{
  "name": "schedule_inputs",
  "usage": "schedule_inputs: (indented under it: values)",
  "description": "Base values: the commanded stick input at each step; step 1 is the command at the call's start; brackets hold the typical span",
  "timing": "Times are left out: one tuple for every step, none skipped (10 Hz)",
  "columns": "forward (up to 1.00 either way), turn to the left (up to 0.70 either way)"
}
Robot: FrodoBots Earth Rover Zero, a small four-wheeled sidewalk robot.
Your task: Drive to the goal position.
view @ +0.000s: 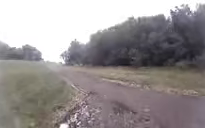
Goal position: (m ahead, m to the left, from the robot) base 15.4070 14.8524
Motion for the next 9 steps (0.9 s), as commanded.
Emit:
schedule_inputs:
  values:
    - [1.0,0.0]
    - [1.0,0.0]
    - [1.0,0.0]
    - [1.0,0.0]
    - [1.0,0.0]
    - [1.0,0.0]
    - [1.0,0.0]
    - [1.0,0.0]
    - [1.0,0.0]
